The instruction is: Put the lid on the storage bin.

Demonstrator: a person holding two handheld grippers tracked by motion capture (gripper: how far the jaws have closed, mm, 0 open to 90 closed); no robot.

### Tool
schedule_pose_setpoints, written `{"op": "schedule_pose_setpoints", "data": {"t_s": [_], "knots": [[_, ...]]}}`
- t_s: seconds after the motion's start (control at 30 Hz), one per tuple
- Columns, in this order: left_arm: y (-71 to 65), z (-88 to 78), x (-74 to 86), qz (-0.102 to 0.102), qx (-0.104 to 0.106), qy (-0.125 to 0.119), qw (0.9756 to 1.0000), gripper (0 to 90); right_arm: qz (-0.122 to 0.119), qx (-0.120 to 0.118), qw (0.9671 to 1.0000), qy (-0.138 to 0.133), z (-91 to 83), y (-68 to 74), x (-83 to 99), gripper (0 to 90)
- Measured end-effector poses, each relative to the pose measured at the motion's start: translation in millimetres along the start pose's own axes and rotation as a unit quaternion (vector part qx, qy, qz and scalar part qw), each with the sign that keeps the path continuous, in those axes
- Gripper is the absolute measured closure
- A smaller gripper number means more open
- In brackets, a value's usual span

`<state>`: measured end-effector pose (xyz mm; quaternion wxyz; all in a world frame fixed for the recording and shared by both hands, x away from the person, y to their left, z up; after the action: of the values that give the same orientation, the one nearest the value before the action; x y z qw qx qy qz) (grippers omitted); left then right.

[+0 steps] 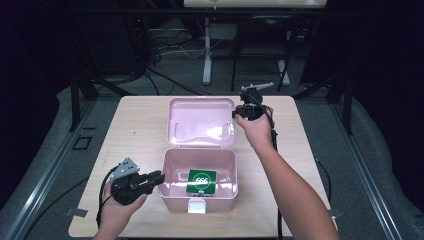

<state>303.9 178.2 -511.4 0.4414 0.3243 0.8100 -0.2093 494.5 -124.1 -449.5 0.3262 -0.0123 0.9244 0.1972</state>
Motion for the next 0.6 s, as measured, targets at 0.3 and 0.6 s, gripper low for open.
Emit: {"op": "schedule_pose_setpoints", "data": {"t_s": [0.3, 0.6], "knots": [[-0.4, 0.3, -0.1, -0.001, -0.001, -0.001, 1.0000, 74.6, -0.018, -0.009, 0.9996, -0.020, -13.7, 5.4, 1.2, 87.0], [-0.6, 0.1, -0.2, -0.002, -0.002, -0.001, 1.0000, 74.5, -0.039, -0.016, 0.9981, -0.045, -28.9, 13.3, 3.9, 87.6]]}}
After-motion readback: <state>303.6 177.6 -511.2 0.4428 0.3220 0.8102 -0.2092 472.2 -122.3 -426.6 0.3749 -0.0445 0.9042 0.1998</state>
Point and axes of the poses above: each handheld gripper's, and its own axes: z roughly forward along the jaws, x roughly out of its underside, y roughly to its left, the point moved 5 cm from there along z, roughly forward along the jaws, and after that the axes turned 8 degrees about z, right-handed, at the moved point
